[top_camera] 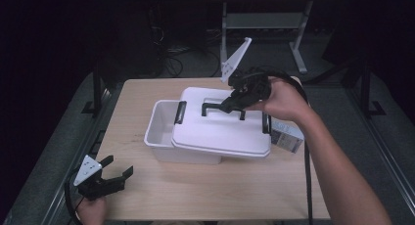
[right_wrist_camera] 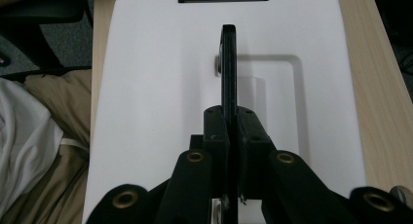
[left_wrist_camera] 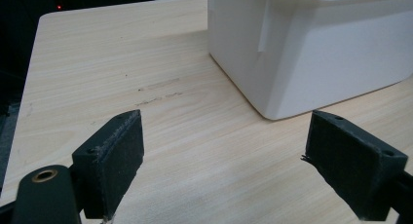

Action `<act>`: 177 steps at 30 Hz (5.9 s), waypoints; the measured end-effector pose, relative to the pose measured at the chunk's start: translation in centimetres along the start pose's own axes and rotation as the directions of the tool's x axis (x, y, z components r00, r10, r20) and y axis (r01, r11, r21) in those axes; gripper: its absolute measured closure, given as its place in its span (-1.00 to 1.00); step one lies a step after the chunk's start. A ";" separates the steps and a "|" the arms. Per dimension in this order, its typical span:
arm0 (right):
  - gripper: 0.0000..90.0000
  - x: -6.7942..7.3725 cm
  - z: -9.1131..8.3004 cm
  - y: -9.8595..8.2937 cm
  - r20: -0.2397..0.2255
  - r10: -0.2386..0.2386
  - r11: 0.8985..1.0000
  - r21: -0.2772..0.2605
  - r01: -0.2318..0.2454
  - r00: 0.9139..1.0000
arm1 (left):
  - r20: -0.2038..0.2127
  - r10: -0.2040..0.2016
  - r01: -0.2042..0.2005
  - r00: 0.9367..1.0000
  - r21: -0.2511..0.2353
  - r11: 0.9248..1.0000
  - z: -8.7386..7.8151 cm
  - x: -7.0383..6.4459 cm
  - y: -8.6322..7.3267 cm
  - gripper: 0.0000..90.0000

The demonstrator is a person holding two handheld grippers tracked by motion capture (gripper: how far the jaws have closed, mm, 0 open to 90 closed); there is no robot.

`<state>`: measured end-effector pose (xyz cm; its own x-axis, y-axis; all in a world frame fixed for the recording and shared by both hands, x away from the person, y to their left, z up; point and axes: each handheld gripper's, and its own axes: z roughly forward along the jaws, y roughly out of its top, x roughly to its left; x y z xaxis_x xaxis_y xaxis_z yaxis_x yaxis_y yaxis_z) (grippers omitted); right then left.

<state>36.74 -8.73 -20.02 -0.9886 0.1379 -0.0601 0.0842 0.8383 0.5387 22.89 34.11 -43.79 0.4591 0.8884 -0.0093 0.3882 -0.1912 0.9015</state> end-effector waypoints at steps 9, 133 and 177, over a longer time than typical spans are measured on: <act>0.88 0.7 -1.9 -4.2 0.021 0.033 0.999 -0.009 -0.033 0.999 | 0.000 0.001 -0.001 1.000 0.007 1.000 0.1 0.1 0.0 -0.70; 0.77 4.7 6.6 -24.6 -0.010 0.317 0.948 0.017 -0.317 0.948 | -0.020 0.004 -0.004 1.000 0.013 1.000 0.3 0.2 -0.1 -0.70; 0.14 1.1 3.3 -22.7 0.118 0.386 0.919 0.041 -0.393 0.915 | -0.025 -0.007 0.007 1.000 0.009 1.000 0.4 0.6 -0.1 -0.71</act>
<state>34.11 -25.90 -35.06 -0.8571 0.5124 0.0538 0.4711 0.7371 0.4844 23.43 34.54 -44.00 0.4362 0.8998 -0.0047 0.3989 -0.1887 0.8974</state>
